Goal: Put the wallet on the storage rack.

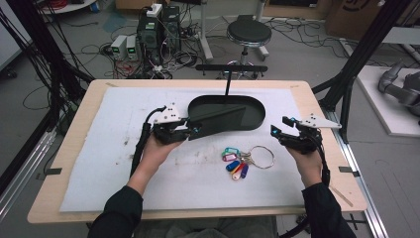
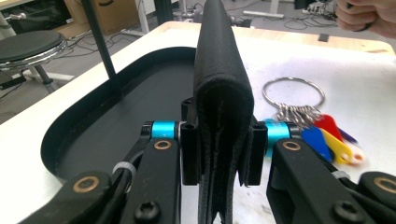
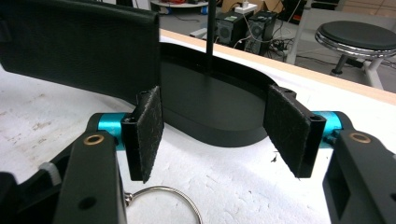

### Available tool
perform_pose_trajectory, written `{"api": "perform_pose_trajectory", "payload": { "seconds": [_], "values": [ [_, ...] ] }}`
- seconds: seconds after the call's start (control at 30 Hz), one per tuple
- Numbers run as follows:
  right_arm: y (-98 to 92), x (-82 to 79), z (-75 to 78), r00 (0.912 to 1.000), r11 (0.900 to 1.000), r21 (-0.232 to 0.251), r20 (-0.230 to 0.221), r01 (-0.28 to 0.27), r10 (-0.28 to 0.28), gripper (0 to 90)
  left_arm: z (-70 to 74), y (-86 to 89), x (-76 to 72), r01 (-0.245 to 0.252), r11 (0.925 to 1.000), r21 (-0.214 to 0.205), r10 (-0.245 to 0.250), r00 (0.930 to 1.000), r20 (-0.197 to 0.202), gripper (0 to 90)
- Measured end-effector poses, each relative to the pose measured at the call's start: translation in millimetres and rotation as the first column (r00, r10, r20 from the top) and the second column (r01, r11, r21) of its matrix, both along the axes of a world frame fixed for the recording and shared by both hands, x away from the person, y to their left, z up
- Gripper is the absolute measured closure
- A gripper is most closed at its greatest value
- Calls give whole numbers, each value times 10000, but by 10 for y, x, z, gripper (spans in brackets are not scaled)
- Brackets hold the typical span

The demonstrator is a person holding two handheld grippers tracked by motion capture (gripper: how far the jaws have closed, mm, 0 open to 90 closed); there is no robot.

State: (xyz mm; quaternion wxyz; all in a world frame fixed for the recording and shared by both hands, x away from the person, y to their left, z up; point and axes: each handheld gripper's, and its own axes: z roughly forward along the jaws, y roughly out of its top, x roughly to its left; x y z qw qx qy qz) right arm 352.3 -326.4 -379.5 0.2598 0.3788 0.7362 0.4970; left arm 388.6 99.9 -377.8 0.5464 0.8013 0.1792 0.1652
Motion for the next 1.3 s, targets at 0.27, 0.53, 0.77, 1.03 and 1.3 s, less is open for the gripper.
{"api": "perform_pose_trajectory", "payload": {
  "seconds": [0.27, 0.53, 0.77, 1.03, 1.3],
  "values": [
    [-3, 19, -13, 9999, 9999, -28, -35, 99, -99, 387, 0, -109, 176, -214, 9997, -96, 215, 9997, 114, 743],
    [-9, 20, -22, 9999, 9999, -30, -50, 141, -141, 388, -19, -220, 327, -363, 9992, -135, 365, 9993, 119, 743],
    [-15, 27, -26, 9998, 9998, -34, -58, 179, -179, 391, -19, -332, 477, -485, 9986, -232, 488, 9987, 132, 743],
    [-41, 41, -34, 9998, 9998, 56, -72, 211, -210, 391, -46, -408, 648, -764, 9964, -373, 764, 9971, -16, 743],
    [-57, 46, -38, 9996, 9996, 60, -88, 271, -271, 393, -142, -489, 762, -804, 9953, -531, 805, 9968, -9, 743]
  ]
}}
